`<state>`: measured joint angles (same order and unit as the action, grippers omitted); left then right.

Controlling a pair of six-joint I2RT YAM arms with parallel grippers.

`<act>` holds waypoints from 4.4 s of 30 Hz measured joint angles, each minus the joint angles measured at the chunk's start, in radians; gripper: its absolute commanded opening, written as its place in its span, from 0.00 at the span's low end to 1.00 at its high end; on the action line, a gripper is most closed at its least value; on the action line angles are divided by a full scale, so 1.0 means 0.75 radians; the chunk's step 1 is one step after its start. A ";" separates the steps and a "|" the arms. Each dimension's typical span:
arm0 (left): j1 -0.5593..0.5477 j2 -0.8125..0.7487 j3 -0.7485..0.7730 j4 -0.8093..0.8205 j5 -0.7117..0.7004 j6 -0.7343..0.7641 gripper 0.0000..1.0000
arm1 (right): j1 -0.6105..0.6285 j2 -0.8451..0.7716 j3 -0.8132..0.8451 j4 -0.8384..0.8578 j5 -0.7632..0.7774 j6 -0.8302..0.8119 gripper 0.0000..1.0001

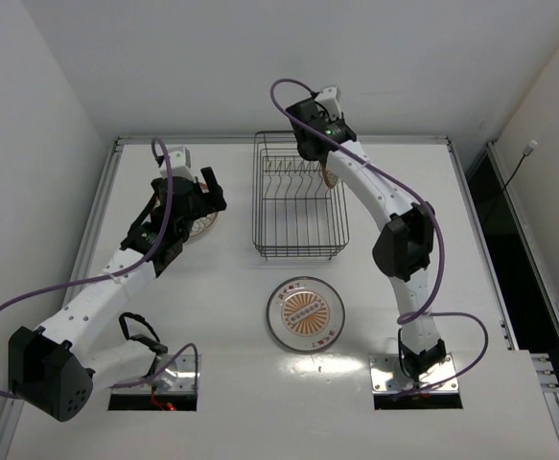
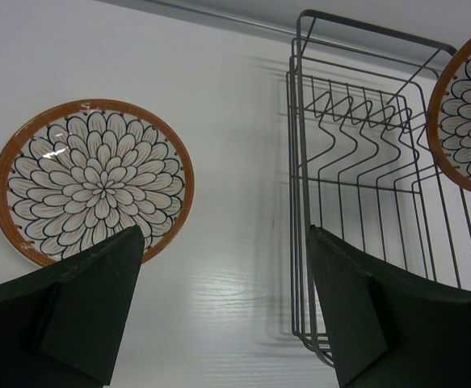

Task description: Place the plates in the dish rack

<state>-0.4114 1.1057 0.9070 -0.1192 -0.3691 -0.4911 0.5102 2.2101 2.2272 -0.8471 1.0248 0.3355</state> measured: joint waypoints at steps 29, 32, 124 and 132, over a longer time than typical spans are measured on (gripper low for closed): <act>0.000 0.000 0.000 0.000 0.015 -0.016 0.80 | 0.252 0.167 -0.102 0.265 0.409 -0.189 0.14; 0.000 0.000 0.000 0.000 0.017 -0.016 0.80 | 0.261 0.168 -0.103 0.281 0.408 -0.190 0.20; 0.001 0.584 0.224 -0.230 0.039 0.050 0.91 | -0.053 -0.990 -1.702 0.539 -1.082 0.463 0.00; 0.001 0.591 0.226 -0.232 0.056 0.050 0.91 | -0.010 -0.987 -1.703 0.550 -1.053 0.510 0.30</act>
<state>-0.4107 1.5490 1.0763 -0.2932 -0.3271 -0.4534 0.5030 1.4696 0.9501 -0.4347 0.2352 0.7181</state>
